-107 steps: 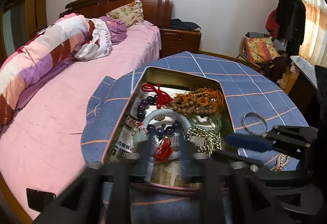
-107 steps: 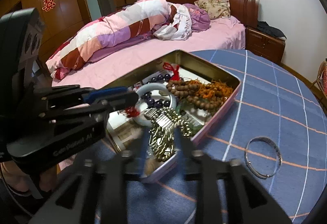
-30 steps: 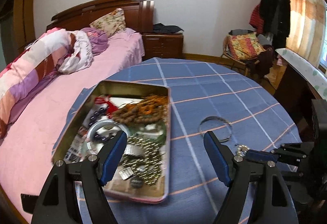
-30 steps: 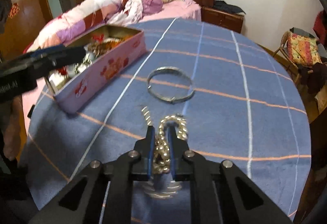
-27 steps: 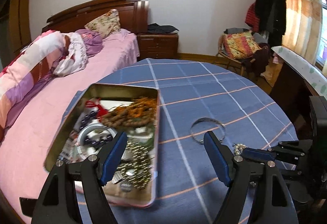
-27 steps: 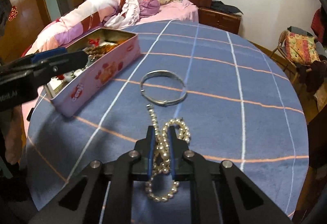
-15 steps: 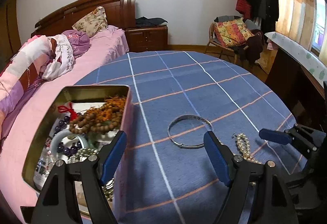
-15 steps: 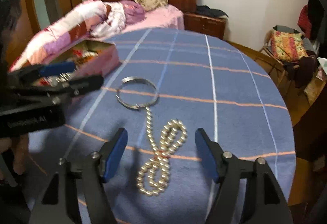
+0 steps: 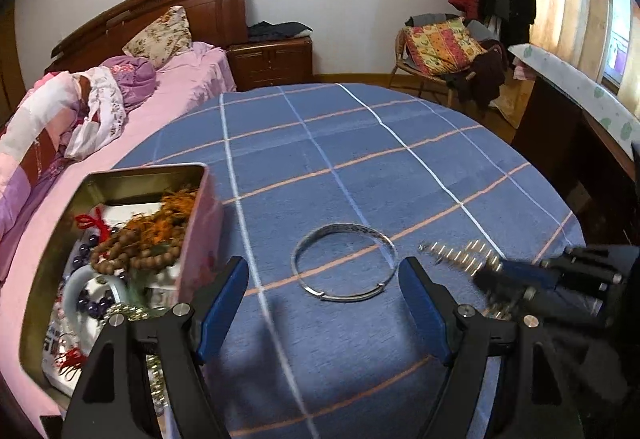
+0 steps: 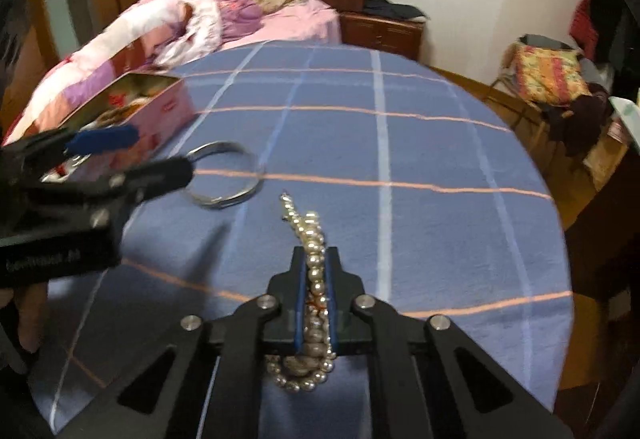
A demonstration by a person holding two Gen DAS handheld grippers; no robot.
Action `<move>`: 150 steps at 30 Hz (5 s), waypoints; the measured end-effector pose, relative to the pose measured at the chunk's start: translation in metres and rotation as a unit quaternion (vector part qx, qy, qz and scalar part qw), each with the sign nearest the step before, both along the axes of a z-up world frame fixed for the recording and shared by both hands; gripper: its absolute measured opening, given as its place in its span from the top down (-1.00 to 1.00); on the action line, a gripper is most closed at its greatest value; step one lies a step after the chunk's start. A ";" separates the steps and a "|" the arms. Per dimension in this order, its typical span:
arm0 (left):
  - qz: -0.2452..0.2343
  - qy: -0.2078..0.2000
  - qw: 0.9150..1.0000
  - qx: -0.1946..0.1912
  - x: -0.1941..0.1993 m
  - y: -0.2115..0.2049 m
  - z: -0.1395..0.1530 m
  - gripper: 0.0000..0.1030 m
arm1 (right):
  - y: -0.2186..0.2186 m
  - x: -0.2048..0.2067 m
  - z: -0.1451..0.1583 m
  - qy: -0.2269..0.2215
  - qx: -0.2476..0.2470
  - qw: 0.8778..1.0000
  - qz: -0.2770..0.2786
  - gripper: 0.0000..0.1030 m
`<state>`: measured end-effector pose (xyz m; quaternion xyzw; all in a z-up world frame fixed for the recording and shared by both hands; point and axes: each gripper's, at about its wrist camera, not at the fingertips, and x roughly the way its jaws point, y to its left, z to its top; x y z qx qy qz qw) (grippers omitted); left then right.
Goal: Organize jewelry
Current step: 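Grasp the silver bangle by its rim with the left tool while the right holds the pearls, then carry the silver bangle and pearl necklace over the tin with both tools, then lower the bangle and pearls into the tin and open both tools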
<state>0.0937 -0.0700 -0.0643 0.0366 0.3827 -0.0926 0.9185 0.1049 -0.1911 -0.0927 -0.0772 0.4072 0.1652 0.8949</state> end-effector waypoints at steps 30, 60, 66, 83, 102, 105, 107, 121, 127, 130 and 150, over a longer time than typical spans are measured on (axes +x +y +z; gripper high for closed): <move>-0.005 0.052 0.999 -0.008 0.032 -0.014 -0.027 -0.53 | -0.010 0.007 -0.004 0.013 0.008 1.000 0.001 0.70; -0.010 -0.031 0.999 -0.043 -0.008 0.013 0.023 -0.44 | 0.006 -0.006 0.024 -0.023 0.037 0.999 0.024 0.83; 0.002 -0.049 0.998 -0.050 -0.014 0.028 0.035 -0.44 | 0.014 -0.010 0.039 -0.041 0.048 0.997 0.034 0.83; 0.067 -0.097 0.992 -0.047 -0.038 0.088 0.068 -0.44 | 0.057 -0.017 0.091 -0.102 0.060 0.988 0.094 0.83; 0.150 -0.098 0.983 -0.047 -0.050 0.153 0.065 -0.44 | 0.136 -0.009 0.108 -0.124 0.094 0.971 0.182 0.83; 0.158 -0.094 0.982 -0.047 -0.048 0.159 0.061 -0.44 | 0.146 -0.007 0.104 -0.119 0.099 0.969 0.191 0.83; 0.162 -0.090 0.982 -0.047 -0.048 0.162 0.058 -0.44 | 0.153 -0.005 0.099 -0.115 0.099 0.969 0.196 0.83; 0.183 -0.036 0.981 -0.051 -0.039 0.178 0.024 -0.45 | 0.178 0.006 0.044 -0.046 0.098 0.967 0.229 0.75; 0.186 -0.046 0.980 -0.062 -0.046 0.179 0.033 -0.46 | 0.163 0.007 0.053 -0.053 0.107 0.971 0.205 -0.14; 0.186 -0.054 0.980 -0.056 -0.050 0.177 0.041 -0.50 | 0.157 0.004 0.061 -0.062 0.109 0.972 0.198 -0.16; 0.187 -0.097 0.977 -0.042 -0.074 0.167 0.071 -0.56 | 0.136 -0.014 0.081 -0.100 0.119 0.973 0.170 -0.37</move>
